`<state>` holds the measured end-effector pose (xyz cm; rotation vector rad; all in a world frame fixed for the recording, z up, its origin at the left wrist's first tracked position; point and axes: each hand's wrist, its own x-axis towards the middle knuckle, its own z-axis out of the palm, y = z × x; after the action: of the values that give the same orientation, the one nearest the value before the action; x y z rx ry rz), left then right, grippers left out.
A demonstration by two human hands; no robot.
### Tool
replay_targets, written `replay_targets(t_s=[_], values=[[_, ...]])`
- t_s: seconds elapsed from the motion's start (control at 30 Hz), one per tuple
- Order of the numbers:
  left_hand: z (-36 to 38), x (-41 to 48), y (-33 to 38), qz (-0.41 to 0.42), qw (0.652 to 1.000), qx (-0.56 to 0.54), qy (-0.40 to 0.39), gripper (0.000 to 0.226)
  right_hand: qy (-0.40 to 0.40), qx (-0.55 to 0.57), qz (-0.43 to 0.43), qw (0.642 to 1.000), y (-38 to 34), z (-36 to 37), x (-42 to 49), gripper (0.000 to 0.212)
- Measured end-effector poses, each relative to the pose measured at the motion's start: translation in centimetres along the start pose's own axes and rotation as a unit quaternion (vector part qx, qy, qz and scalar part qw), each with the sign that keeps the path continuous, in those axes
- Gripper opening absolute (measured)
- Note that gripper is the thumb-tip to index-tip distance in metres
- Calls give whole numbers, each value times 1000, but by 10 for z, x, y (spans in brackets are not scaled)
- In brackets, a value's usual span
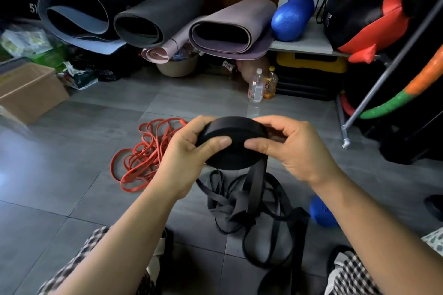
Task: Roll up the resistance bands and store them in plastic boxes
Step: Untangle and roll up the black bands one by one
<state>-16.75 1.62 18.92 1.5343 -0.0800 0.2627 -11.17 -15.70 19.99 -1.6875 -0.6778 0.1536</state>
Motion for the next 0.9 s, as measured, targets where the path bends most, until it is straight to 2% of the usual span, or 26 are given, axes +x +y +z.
replay_targets(t_s=[0.1, 0.17, 0.23, 0.3, 0.33, 0.4, 0.43, 0.5, 0.6, 0.7, 0.77, 0.83, 0.9], values=[[-2, 1, -2, -6, 993, -107, 53, 18, -22, 120, 23, 992, 6, 2, 1, 31], [-1, 0, -3, -14, 982, -178, 67, 15, -12, 133, 19, 991, 9, 9, 3, 33], [0, -1, -2, -25, 978, -198, 58, 16, -1, 137, 14, 990, 8, 10, 5, 30], [-7, 1, 0, -16, 993, -117, 18, 23, 2, 112, 13, 994, 6, 5, 6, 27], [-13, 3, 1, 6, 999, -44, -15, 36, 1, 78, 13, 997, 5, 2, 6, 25], [-23, 6, 4, 86, 986, 113, -82, 58, -8, -33, 15, 999, 8, 2, 6, 22], [-25, 7, 4, 121, 970, 182, -105, 60, -22, -76, 22, 997, 9, 5, 6, 20], [-23, 9, 1, 153, 941, 277, -122, 46, -50, -110, 35, 992, 7, 15, 4, 22], [-17, 9, -1, 137, 947, 280, -80, 26, -43, -58, 41, 997, 3, 25, 1, 26], [-16, 6, -4, 155, 947, 281, -27, 22, -82, 89, 113, 986, 16, 16, 4, 52], [-19, 3, -2, 143, 957, 253, -9, 19, -155, 101, 164, 969, 41, 6, 4, 80], [-25, 1, 0, 128, 967, 218, 1, 17, -272, -60, 212, 937, 72, 7, -4, 109], [-31, -1, 3, 107, 977, 183, 20, 17, -342, -219, 252, 879, 99, 22, -17, 118]])
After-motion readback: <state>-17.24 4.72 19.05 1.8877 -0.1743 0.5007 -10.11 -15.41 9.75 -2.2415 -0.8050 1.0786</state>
